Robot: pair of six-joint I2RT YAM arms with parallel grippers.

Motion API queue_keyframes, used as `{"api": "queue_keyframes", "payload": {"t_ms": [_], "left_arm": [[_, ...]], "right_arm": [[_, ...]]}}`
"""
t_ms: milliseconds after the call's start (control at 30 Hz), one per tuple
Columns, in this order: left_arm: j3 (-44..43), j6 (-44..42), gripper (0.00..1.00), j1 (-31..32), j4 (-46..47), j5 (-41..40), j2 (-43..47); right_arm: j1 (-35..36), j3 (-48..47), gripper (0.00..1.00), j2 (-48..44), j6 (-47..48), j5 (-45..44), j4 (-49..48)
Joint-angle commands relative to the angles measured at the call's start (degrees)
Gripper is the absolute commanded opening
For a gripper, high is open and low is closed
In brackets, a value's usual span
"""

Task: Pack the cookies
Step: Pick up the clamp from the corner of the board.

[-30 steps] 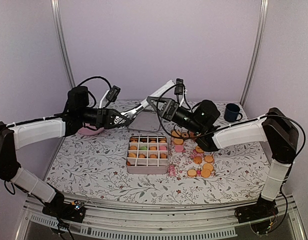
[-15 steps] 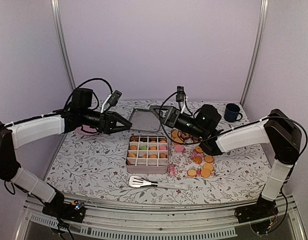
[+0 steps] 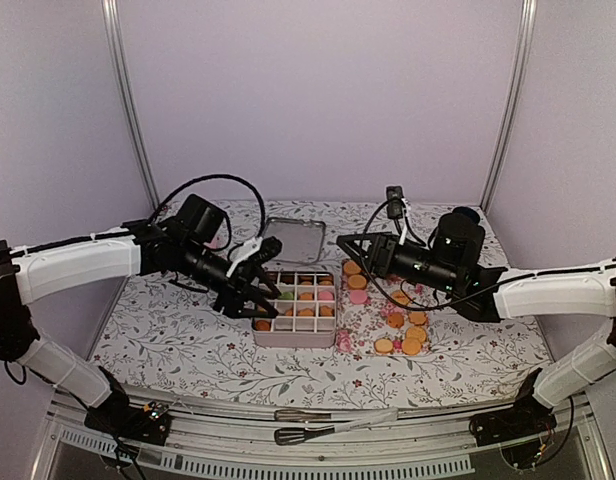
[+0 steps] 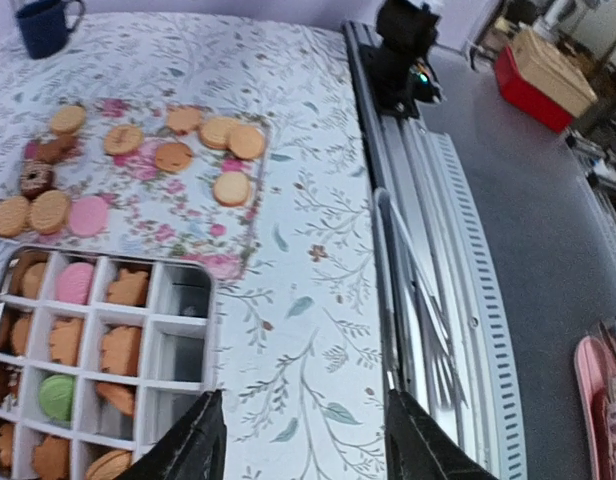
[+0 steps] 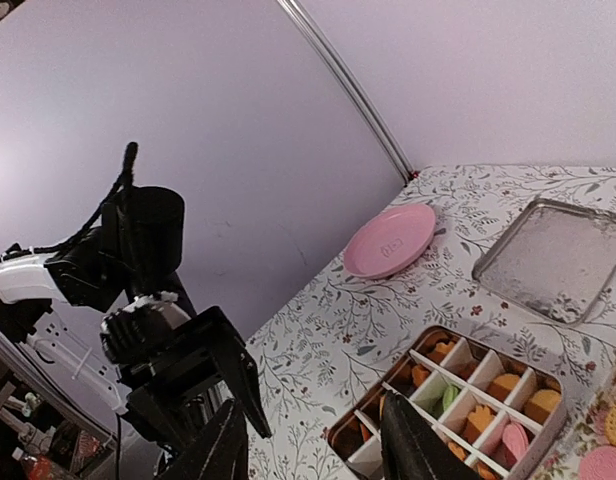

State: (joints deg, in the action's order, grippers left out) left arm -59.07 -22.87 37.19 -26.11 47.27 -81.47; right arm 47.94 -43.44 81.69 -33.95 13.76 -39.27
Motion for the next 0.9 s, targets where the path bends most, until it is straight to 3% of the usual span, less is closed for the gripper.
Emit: {"api": "queue_keyframes", "payload": {"t_ms": [0,133,267,533,667,867], "left_arm": [[-0.7,-10.8,0.56,8.9,-10.9,-7.5,-3.0],[0.7,-11.3,0.55,11.4,-9.9,-9.7,-5.0],[2.0,-10.3,0.54,10.7,-8.4,-11.0,-5.3],[5.6,-10.0,0.54,5.9,-10.2,-9.9,-1.0],[6.2,-10.2,0.54,4.3,-11.6,-9.0,0.1],[6.2,-10.5,0.54,1.7,-12.1,-7.2,0.0]], "right_arm": [[0.1,2.4,0.50,-9.7,7.9,-4.2,20.3],[5.0,-0.5,0.57,-14.3,14.0,-3.7,44.0],[16.6,-5.6,0.60,-11.4,20.2,-6.9,60.6],[32.6,-10.4,0.57,0.5,31.9,-3.1,69.8],[33.2,-11.2,0.56,3.6,38.0,0.8,71.6],[33.2,-12.2,0.51,7.8,44.0,-0.1,71.5]]}}
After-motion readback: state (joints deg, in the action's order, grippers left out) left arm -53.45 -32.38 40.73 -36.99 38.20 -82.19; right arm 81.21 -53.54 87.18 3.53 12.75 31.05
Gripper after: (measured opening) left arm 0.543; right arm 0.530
